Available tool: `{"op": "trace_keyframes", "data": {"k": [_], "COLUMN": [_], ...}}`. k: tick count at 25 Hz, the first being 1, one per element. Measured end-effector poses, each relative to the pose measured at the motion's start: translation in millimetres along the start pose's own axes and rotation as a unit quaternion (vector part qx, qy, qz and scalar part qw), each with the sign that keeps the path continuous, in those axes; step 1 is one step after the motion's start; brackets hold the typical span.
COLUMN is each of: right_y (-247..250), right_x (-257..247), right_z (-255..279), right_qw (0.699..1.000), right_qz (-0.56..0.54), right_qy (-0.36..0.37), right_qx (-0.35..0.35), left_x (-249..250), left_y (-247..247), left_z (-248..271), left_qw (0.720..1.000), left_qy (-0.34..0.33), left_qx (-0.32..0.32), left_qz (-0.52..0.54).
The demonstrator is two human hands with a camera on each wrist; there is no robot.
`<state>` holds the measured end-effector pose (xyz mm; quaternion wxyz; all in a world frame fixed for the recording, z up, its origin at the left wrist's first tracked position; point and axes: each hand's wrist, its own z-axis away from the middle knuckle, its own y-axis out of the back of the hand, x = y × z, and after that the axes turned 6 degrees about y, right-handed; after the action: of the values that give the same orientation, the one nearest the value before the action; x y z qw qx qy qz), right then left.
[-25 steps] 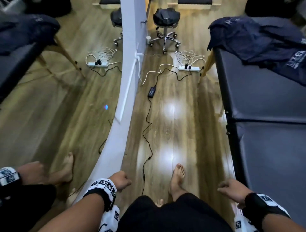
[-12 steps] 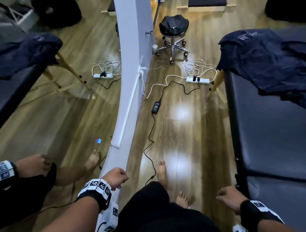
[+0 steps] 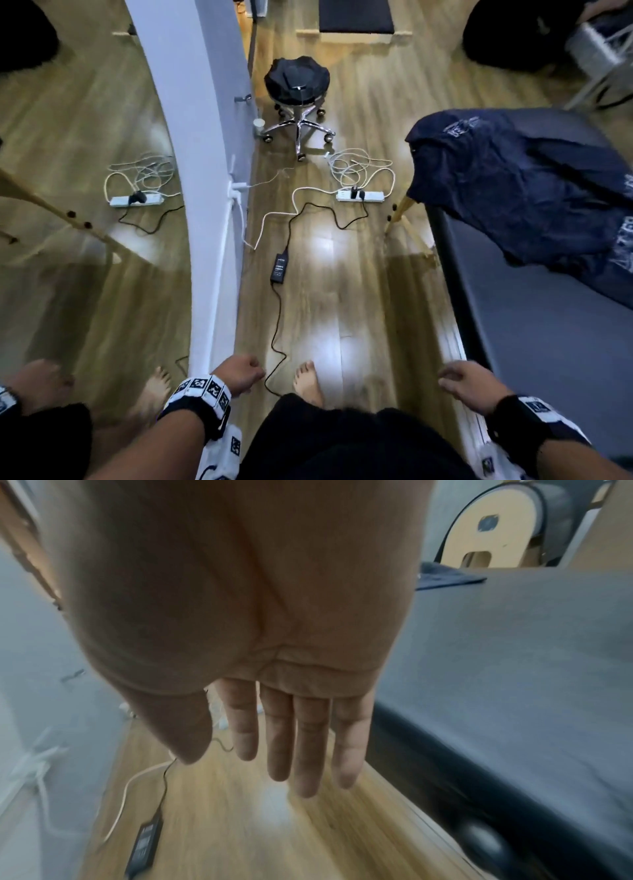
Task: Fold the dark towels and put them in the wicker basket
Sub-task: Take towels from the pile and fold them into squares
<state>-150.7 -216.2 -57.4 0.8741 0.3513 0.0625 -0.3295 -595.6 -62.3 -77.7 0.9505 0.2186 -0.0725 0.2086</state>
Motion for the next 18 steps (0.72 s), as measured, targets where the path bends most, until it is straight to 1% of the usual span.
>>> {"op": "trace_keyframes", "data": {"k": [2, 5, 9, 13, 15, 18], "right_y": [30.1, 60.8, 97.4, 134.9, 164.8, 212.7], "right_x": [-12.5, -22.1, -12.2, -3.7, 1.4, 8.9], "right_z": [-10.2, -22.8, -53.3, -85.0, -95.4, -114.5], "right_qw": [0.998, 0.991, 0.970, 0.953, 0.948, 0.952], "right_qz": [-0.040, -0.104, -0.206, -0.258, -0.253, -0.178], "right_qy": [-0.009, -0.011, -0.023, -0.029, -0.032, -0.022], "right_qx": [0.039, 0.085, 0.128, 0.158, 0.190, 0.250], "left_x": [38.3, 95.5, 188.6, 281.9, 332.1, 411.1], "left_y": [27.0, 55.2, 78.2, 100.1, 103.9, 104.4], "left_z": [-18.4, -37.8, -68.9, -93.2, -99.2, -90.6], "left_qw": [0.998, 0.993, 0.984, 0.977, 0.968, 0.953], "left_qy": [-0.030, -0.062, -0.109, -0.135, -0.155, -0.198], "left_qx": [-0.012, -0.018, -0.022, -0.003, 0.007, 0.039], "left_qz": [-0.051, -0.095, -0.138, -0.163, -0.197, -0.226]}}
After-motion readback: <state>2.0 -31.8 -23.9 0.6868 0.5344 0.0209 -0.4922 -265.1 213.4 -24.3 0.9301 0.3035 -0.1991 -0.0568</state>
